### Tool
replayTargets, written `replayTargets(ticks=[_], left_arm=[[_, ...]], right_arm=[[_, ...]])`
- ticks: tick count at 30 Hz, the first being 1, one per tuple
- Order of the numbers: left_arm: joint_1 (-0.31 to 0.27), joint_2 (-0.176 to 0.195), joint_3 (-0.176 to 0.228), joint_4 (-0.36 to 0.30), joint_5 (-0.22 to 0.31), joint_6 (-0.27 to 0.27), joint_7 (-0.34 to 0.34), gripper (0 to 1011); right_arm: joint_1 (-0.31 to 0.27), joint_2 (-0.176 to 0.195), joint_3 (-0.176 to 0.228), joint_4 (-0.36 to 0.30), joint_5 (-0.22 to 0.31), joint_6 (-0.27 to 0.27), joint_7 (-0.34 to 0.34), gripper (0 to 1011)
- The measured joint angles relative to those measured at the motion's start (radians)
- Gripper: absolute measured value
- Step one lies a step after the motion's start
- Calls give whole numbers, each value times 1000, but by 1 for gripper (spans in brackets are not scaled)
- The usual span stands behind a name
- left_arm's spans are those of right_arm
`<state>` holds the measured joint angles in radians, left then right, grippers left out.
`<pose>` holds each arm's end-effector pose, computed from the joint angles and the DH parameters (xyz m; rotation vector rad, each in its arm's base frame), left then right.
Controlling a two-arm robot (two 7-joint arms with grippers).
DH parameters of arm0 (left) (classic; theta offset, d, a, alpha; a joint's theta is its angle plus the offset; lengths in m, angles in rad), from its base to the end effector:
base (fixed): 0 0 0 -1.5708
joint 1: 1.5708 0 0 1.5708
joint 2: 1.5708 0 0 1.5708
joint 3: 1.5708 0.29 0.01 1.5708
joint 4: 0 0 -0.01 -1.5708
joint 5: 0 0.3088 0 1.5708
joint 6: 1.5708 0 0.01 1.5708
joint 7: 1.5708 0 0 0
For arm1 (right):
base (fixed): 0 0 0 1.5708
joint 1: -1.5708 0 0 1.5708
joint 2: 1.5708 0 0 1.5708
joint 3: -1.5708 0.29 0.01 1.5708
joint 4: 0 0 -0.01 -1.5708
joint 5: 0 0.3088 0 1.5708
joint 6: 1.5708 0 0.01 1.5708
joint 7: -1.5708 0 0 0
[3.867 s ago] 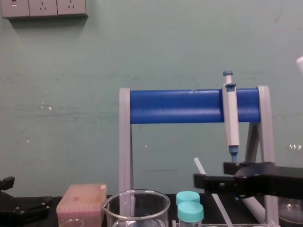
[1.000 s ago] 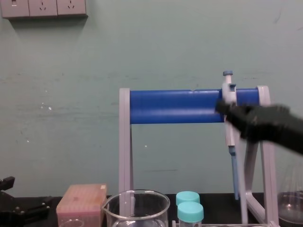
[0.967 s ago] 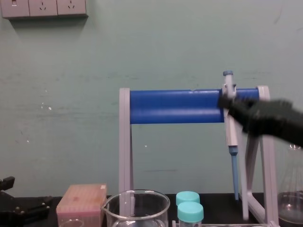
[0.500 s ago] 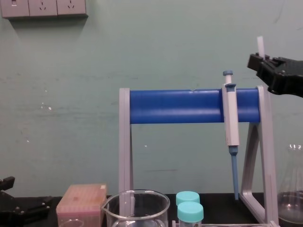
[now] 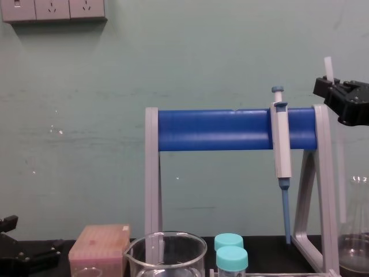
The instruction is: Pick up the stirring rod with one hand, then place it down.
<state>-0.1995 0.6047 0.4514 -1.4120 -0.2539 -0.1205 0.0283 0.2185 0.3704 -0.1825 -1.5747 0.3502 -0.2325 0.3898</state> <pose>0.3581 0.0827 -0.3023 0.3045 -0.2850 1.2480 0.3801 -0.0525 -0.2206 0.2095 -0.3476 -0.9923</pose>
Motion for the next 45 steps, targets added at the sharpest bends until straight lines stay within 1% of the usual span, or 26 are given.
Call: replayTargets(ticks=[11, 45], left_arm=[[0, 0, 0, 0, 0, 0, 0, 1000], [0, 0, 0, 0, 0, 0, 0, 1000]], right_arm=[[-1, -2, 9, 7, -1, 6, 11, 69], [31, -11, 3, 56, 1, 8, 24, 69]])
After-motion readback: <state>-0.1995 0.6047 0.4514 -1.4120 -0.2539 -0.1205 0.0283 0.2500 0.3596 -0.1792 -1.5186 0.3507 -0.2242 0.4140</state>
